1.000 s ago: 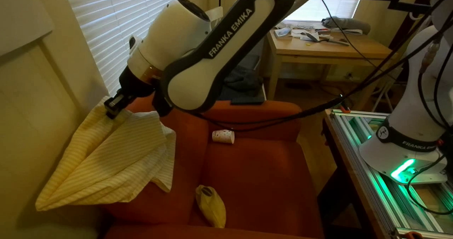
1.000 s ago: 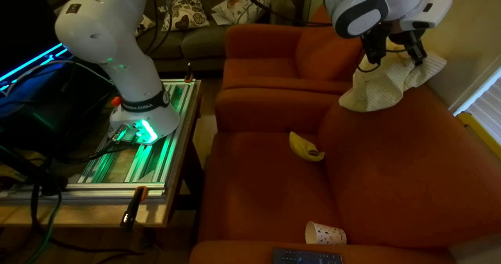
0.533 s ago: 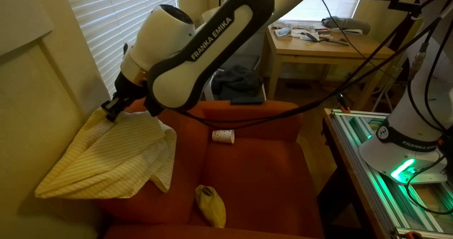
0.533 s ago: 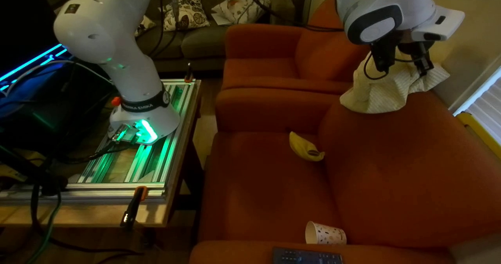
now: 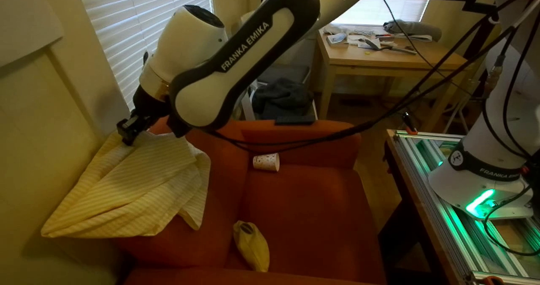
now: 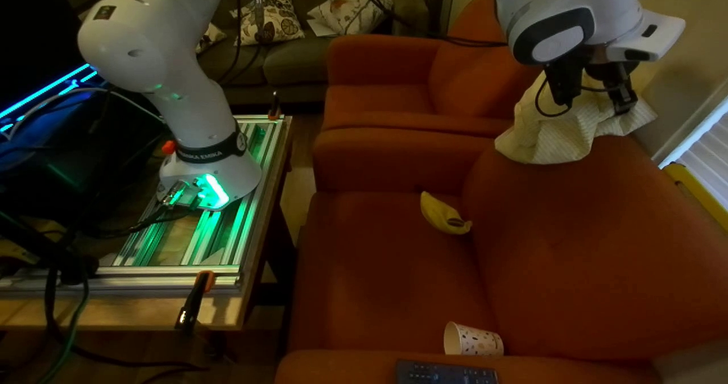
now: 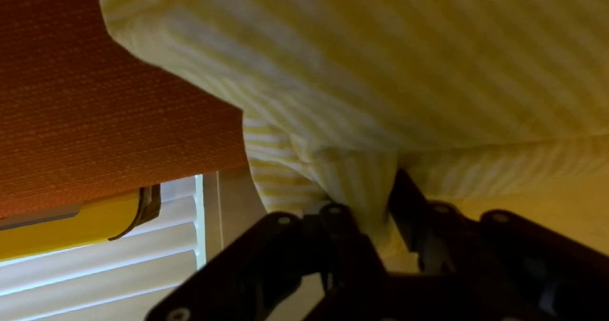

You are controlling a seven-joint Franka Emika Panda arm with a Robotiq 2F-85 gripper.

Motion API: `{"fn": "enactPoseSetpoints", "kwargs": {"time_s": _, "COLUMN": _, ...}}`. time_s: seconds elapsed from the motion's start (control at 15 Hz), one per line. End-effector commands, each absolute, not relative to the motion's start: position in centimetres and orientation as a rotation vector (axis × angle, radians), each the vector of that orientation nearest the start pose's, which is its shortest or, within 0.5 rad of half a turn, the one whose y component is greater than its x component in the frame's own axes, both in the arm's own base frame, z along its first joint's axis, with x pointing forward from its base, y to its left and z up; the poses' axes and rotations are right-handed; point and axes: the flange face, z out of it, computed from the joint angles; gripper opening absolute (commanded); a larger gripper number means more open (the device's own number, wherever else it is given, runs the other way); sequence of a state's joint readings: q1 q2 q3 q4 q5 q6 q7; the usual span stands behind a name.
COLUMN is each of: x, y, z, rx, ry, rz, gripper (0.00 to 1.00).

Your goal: Move the yellow case to the seat, then move the towel to the top of the chair

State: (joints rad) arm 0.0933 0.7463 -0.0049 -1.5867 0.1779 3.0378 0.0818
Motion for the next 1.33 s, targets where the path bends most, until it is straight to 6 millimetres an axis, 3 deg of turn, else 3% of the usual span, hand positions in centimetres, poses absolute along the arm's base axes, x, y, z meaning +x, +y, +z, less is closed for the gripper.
{"fn": "enactPoseSetpoints", "kwargs": {"time_s": 0.0, "x": 74.2, "y": 5.5, "z": 28.8, "rx": -2.815, "ry": 0.224, "rz": -1.043, "gripper": 0.62}}
{"fn": "enactPoseSetpoints", "kwargs": {"time_s": 0.33, "x": 73.4, "y": 7.3, "z": 28.3, "rx": -2.811, "ry": 0.208, "rz": -1.032, "gripper": 0.97}}
{"fn": "enactPoseSetpoints", "kwargs": {"time_s": 0.4, "x": 73.1, "y": 7.8, "z": 28.1, "rx": -2.812, "ry": 0.204, "rz": -1.033, "gripper": 0.99}}
{"fn": "enactPoseSetpoints", "kwargs": {"time_s": 0.67, "x": 71.9, "y": 9.3, "z": 27.8, "rx": -2.799, "ry": 0.19, "rz": -1.131, "gripper": 1.0}}
{"fn": "enactPoseSetpoints", "kwargs": {"time_s": 1.0, "x": 70.5, "y": 9.6, "z": 28.5, "rx": -2.743, "ry": 0.165, "rz": -1.42, "gripper": 1.0}}
{"fn": "enactPoseSetpoints", "kwargs": {"time_s": 1.27, "x": 69.0, "y": 10.1, "z": 28.8, "rx": -2.7, "ry": 0.171, "rz": -1.532, "gripper": 1.0}}
